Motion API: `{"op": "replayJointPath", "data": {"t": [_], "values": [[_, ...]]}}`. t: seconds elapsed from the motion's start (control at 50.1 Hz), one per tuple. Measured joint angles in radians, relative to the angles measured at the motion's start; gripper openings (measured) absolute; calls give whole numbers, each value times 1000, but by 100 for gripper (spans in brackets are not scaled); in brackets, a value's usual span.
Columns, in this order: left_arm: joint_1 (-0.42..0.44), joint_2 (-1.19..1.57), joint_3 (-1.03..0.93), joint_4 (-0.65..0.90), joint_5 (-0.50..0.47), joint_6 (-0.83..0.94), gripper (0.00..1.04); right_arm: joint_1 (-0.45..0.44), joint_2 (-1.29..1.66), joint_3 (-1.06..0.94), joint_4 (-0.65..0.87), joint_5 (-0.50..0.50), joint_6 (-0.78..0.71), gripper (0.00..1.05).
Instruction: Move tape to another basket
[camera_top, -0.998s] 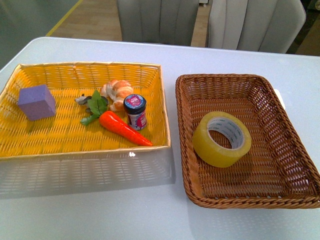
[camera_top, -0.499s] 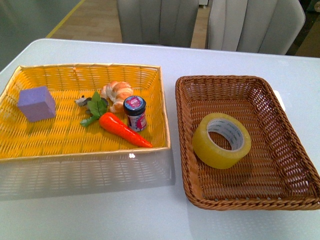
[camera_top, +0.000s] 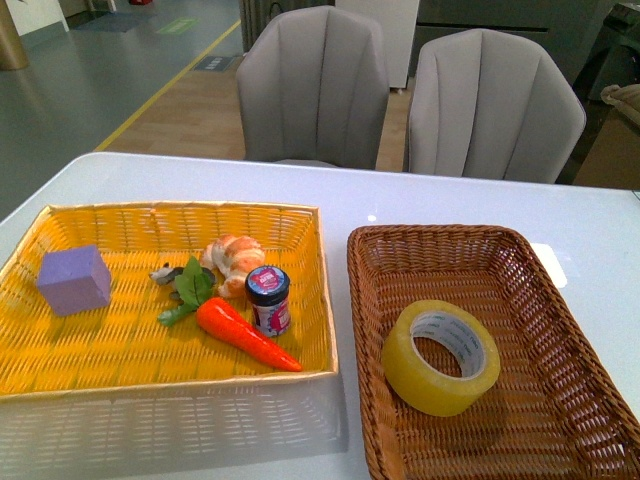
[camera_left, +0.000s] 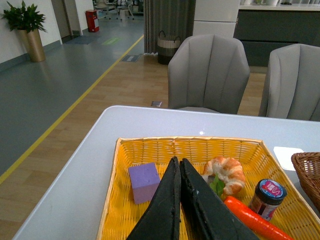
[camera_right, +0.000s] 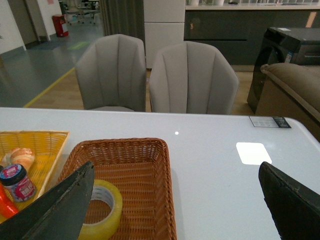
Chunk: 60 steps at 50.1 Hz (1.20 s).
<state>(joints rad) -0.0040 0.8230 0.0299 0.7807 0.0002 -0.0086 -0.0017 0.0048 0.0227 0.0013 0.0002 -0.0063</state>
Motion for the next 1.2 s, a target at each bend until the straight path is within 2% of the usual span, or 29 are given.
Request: {"op": "replayJointPath", "data": {"t": [0.678, 1.197], "values": [[0, -433, -16, -391, 0, 0, 2, 0, 0, 0, 0, 0, 0, 96], [0, -620, -16, -576, 0, 0, 2, 0, 0, 0, 0, 0, 0, 96]]}}
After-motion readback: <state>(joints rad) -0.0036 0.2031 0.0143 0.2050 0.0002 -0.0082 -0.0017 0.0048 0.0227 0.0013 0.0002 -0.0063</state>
